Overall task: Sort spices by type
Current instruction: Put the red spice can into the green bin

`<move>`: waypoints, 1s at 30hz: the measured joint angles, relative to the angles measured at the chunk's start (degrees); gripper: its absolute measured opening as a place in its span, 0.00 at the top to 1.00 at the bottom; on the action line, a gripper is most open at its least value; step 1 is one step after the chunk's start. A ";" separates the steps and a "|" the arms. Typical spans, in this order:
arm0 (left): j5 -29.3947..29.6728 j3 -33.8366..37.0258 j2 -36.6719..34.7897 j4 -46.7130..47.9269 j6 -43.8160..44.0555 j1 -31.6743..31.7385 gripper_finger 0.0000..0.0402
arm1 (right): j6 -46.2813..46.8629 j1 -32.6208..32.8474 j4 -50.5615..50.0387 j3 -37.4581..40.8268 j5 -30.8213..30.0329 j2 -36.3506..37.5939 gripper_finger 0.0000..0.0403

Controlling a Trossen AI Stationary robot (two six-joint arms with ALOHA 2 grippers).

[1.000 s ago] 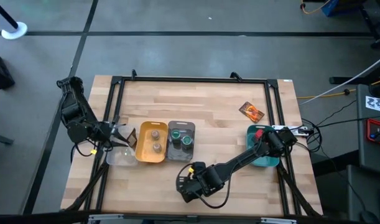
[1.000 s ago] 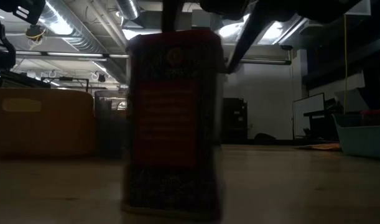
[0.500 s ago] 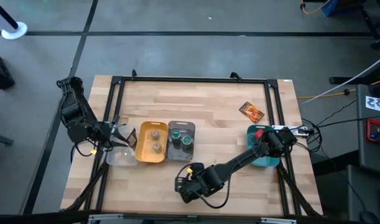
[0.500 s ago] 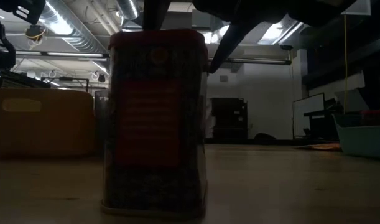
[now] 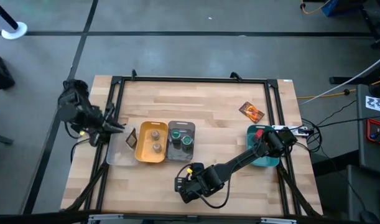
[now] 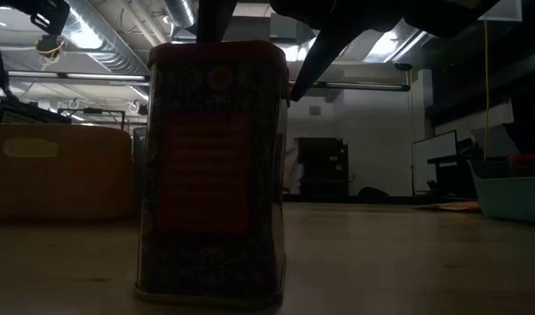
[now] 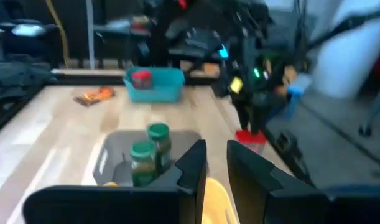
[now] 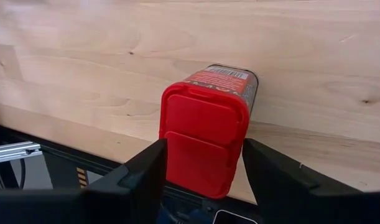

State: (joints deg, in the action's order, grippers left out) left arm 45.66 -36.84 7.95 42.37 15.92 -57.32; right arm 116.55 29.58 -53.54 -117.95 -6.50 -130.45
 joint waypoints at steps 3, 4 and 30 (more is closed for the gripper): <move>3.48 2.20 -3.17 -7.53 -1.84 0.00 0.86 | -0.02 0.00 -0.02 0.00 0.00 0.00 0.48; 3.66 3.50 -3.86 -12.01 -3.37 0.00 0.86 | 0.00 0.00 -0.02 0.00 0.00 0.00 0.48; -1.51 25.23 6.10 -53.04 -16.84 22.75 0.86 | -0.05 0.00 -0.08 0.00 -0.01 0.00 0.48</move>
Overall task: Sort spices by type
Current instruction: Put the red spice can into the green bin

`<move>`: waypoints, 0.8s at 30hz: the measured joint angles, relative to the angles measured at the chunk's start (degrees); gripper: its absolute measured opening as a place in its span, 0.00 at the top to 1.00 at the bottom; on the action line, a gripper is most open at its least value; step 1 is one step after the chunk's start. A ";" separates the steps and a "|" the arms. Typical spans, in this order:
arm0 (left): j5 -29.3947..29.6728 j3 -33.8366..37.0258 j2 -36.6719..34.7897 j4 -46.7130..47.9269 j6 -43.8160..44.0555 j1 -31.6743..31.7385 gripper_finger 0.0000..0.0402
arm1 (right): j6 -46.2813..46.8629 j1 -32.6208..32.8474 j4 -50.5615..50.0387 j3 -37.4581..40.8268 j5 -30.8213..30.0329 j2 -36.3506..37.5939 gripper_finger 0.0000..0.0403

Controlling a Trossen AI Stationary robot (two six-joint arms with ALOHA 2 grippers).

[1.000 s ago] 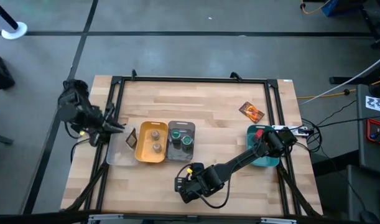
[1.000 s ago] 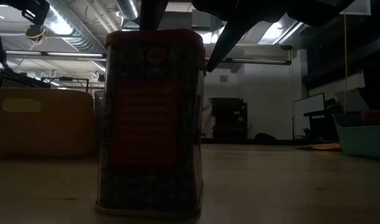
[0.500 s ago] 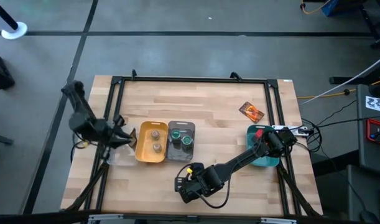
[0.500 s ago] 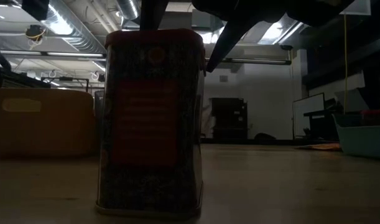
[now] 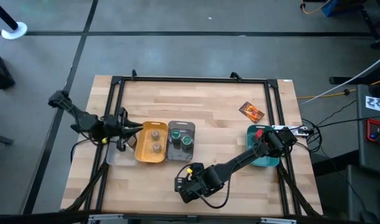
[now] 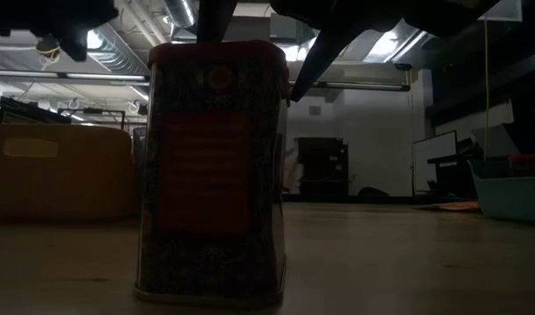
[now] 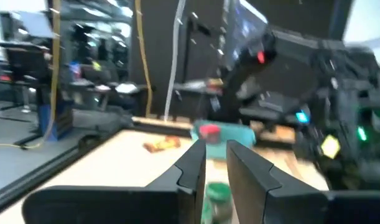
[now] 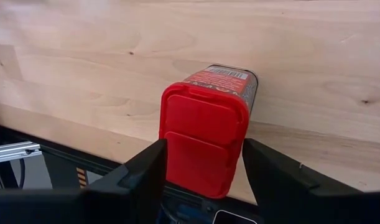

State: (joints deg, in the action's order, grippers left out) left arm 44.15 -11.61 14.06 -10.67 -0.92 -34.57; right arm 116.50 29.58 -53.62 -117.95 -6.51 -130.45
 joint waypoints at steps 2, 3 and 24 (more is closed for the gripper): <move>-2.20 0.01 -1.75 4.96 0.98 0.84 0.86 | -0.01 0.00 0.01 0.00 0.51 0.00 0.48; -2.42 0.02 -2.73 7.08 2.04 1.11 0.86 | -0.03 0.00 0.01 -0.01 0.81 0.00 0.48; -2.40 -0.01 -13.81 32.17 5.18 1.43 0.86 | -0.01 -0.09 2.87 -0.02 -0.30 -0.04 0.48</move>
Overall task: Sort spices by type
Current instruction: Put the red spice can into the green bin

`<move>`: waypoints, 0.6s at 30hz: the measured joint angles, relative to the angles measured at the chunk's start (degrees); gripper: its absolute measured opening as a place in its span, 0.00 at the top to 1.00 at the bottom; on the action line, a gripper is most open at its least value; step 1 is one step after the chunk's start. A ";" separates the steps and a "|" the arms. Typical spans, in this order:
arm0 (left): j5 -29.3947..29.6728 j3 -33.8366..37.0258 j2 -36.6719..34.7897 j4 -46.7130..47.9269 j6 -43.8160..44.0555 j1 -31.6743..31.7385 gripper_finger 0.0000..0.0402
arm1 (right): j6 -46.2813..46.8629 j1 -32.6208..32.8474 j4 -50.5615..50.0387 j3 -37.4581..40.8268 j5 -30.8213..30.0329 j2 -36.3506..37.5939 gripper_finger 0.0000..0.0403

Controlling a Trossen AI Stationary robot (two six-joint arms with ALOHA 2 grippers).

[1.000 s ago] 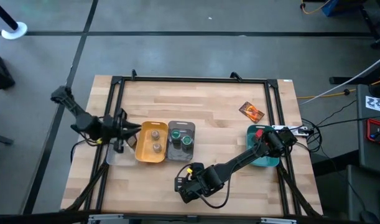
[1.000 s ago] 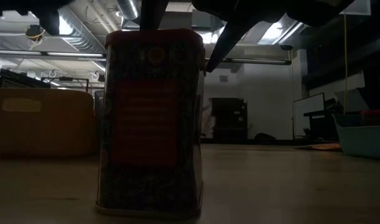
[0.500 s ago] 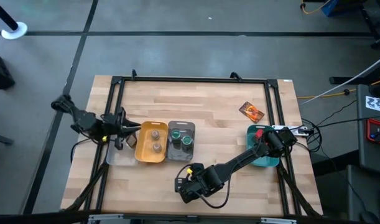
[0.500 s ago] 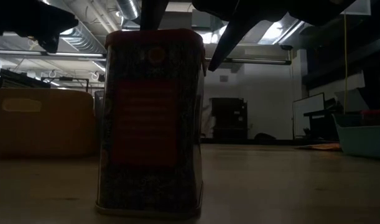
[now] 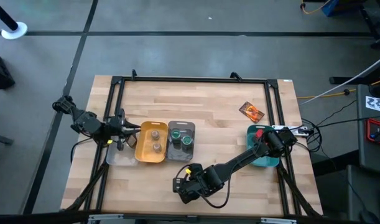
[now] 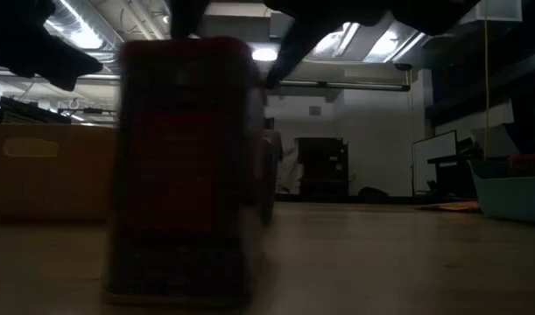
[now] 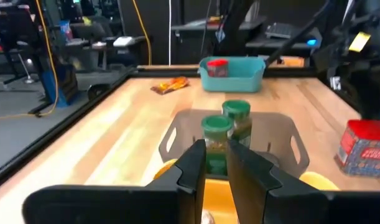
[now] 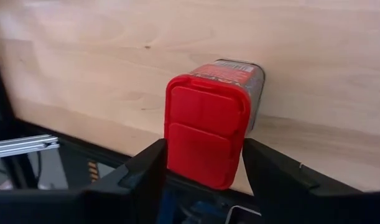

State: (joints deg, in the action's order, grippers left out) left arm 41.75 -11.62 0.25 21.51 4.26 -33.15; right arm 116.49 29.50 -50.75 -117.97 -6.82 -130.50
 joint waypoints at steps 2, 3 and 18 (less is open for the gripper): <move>-0.01 0.00 0.00 0.30 0.26 0.00 0.86 | 0.00 0.00 1.21 0.00 -0.08 0.00 0.48; -0.01 0.00 0.00 0.13 0.23 0.00 0.86 | 0.00 0.00 1.75 0.00 -0.10 0.00 0.48; 0.40 0.00 0.02 2.93 -2.80 -0.02 0.86 | 0.00 0.02 7.44 -0.02 -0.10 0.00 0.48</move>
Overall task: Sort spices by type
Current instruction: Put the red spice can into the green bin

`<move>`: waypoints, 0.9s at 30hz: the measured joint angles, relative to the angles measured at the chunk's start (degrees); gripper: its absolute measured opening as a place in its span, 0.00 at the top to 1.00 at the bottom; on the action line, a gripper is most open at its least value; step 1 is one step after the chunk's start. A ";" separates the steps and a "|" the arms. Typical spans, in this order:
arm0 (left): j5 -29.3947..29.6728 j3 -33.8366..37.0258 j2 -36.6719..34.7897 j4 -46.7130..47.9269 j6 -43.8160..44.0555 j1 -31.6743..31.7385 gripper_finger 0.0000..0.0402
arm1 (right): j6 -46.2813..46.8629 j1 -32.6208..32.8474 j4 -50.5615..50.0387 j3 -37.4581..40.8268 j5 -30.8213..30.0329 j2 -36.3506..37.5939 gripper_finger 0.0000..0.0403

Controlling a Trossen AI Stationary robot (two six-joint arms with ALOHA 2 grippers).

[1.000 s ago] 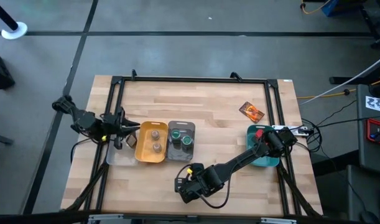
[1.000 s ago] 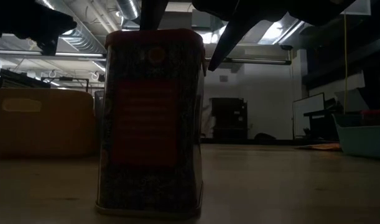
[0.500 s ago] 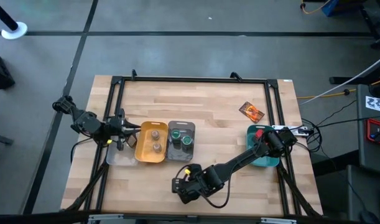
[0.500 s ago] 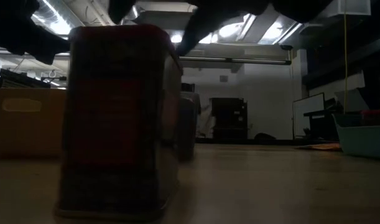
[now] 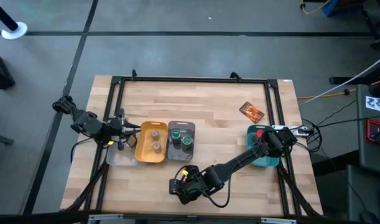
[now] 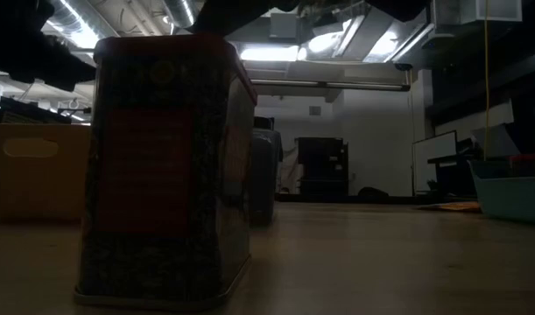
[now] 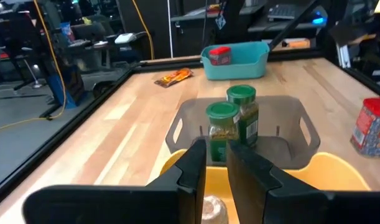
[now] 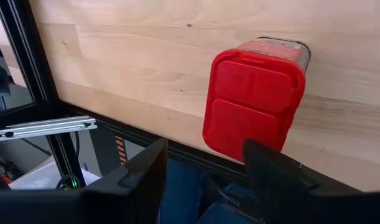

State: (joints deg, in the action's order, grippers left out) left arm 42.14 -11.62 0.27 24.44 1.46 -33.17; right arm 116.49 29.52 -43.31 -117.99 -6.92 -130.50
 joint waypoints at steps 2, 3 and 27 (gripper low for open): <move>0.01 0.00 0.00 0.73 0.04 0.00 0.86 | 0.00 0.00 0.00 0.00 0.00 0.00 0.48; 0.01 0.00 0.00 0.81 0.03 0.00 0.86 | 0.01 0.00 0.00 0.00 0.02 0.00 0.48; 0.03 0.00 0.00 0.68 -0.16 0.00 0.86 | -1.40 0.46 -1.87 -0.24 1.52 0.00 0.48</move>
State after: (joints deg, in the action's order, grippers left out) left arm 42.17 -11.62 0.27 25.12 1.30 -33.17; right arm 115.09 29.98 -45.18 -118.24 -5.40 -130.50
